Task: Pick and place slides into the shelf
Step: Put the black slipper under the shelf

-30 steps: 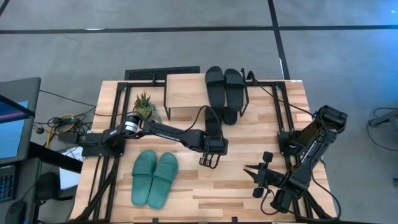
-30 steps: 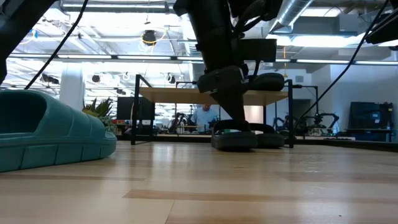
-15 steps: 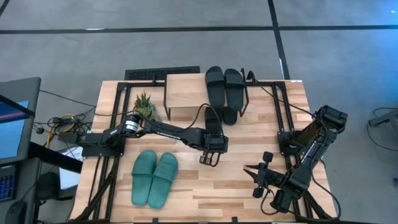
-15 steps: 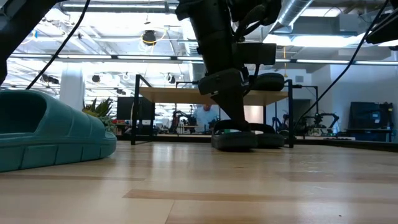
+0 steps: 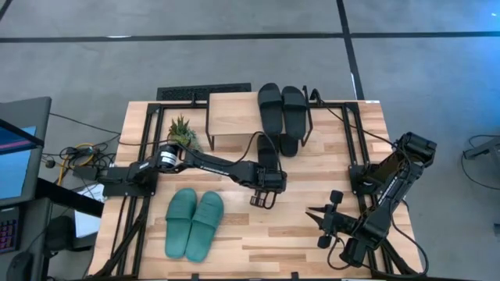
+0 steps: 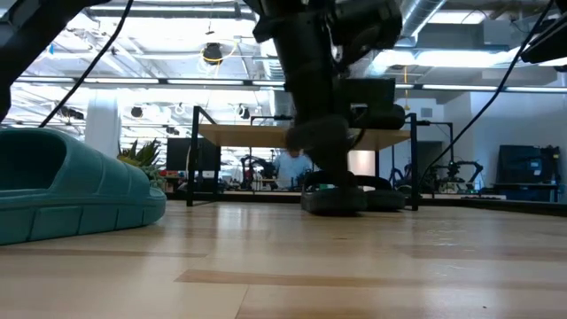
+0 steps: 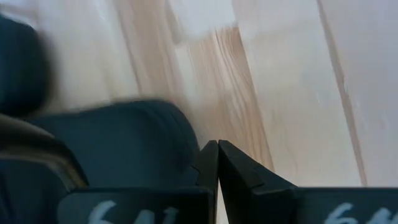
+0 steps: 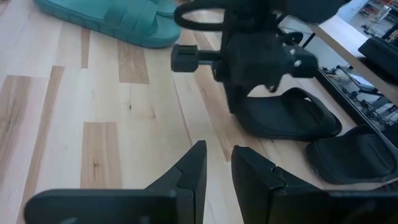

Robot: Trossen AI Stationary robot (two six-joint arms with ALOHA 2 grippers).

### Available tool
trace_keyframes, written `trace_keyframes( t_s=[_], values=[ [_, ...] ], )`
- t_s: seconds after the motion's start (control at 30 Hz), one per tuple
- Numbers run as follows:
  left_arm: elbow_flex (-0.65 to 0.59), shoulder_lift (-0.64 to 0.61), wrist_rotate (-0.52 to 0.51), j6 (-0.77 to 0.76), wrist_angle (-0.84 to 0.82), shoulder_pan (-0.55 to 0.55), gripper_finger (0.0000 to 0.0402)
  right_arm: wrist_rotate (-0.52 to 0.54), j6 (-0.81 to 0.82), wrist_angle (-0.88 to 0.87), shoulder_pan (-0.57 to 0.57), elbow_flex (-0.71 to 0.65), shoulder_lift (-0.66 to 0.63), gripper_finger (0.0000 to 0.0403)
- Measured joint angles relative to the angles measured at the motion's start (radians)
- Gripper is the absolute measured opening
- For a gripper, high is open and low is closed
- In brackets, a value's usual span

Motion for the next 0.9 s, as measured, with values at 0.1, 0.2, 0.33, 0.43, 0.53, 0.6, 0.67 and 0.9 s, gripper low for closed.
trace_keyframes(
  t_s=[0.1, 0.2, 0.33, 0.43, 0.53, 0.6, 0.67, 0.9],
  values=[
    [0.003, -0.005, 0.003, 0.002, 0.020, 0.000, 0.0000, -0.003, 0.000, 0.000, 0.000, 0.000, 0.000, 0.0066],
    [0.002, -0.005, 0.003, 0.002, 0.009, 0.005, 0.0000, -0.008, 0.000, 0.000, 0.000, 0.000, 0.001, 0.0066],
    [0.003, 0.001, 0.024, 0.002, 0.013, 0.011, 0.0000, -0.011, 0.000, -0.001, 0.000, 0.000, 0.008, 0.0066],
    [0.001, 0.010, 0.027, 0.008, 0.008, 0.012, 0.0000, -0.014, 0.000, -0.001, -0.002, 0.000, 0.008, 0.0066],
    [0.003, 0.009, 0.027, 0.010, 0.019, 0.011, 0.0000, -0.014, 0.000, -0.001, -0.001, 0.000, 0.008, 0.0066],
    [0.002, 0.009, 0.021, 0.011, 0.013, 0.011, 0.0000, -0.014, 0.000, 0.000, -0.001, 0.000, 0.008, 0.0066],
    [0.002, 0.009, 0.021, 0.016, 0.015, 0.011, 0.0000, -0.014, 0.000, -0.001, -0.002, 0.000, 0.008, 0.0066],
    [-0.014, 0.009, 0.022, 0.016, 0.010, 0.021, 0.0000, -0.014, 0.000, 0.000, -0.001, 0.000, 0.008, 0.0066]
  ],
)
